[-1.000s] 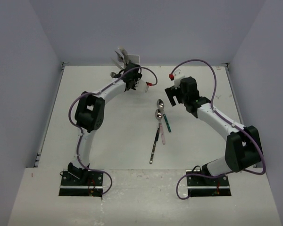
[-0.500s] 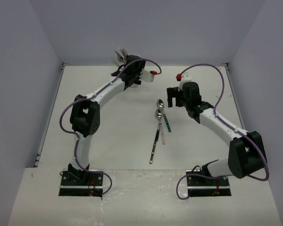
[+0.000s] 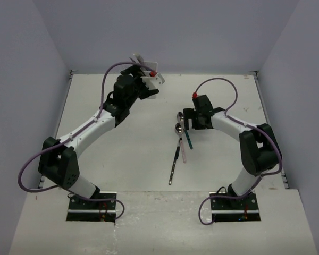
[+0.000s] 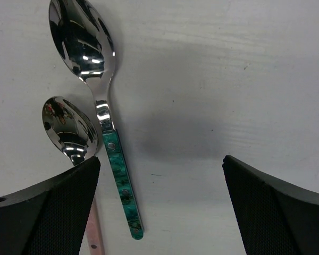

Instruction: Sort the eating utensils into containers

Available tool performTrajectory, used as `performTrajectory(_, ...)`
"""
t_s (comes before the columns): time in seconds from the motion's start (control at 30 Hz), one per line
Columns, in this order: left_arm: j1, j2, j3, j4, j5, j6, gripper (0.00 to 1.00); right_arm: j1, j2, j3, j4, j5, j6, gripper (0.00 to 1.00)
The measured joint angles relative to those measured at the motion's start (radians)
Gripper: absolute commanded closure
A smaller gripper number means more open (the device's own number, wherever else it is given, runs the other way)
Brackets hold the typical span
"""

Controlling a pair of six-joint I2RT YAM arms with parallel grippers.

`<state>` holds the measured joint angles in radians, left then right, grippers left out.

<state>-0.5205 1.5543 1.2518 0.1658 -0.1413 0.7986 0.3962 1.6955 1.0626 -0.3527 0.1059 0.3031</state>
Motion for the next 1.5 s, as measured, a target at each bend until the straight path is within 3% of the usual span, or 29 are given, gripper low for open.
performTrajectory(0.23, 0.000, -0.017, -0.112, 0.034, 0.013, -0.157, 0.00, 0.097, 0.113, 0.076, -0.084, 0.025, 0.047, 0.01)
performTrajectory(0.53, 0.000, -0.016, -0.116, 0.029, 0.000, -0.216, 0.00, 0.112, 0.147, 0.101, -0.134, 0.081, 0.140, 0.04)
performTrajectory(1.27, 0.000, -0.015, -0.138, 0.019, 0.042, -0.230, 0.00, 0.102, -0.053, -0.077, -0.097, 0.034, 0.160, 0.01)
performTrajectory(1.5, 0.001, -0.015, -0.148, 0.019, 0.048, -0.231, 0.00, 0.080, -0.064, -0.078, -0.195, 0.088, 0.232, 0.01)
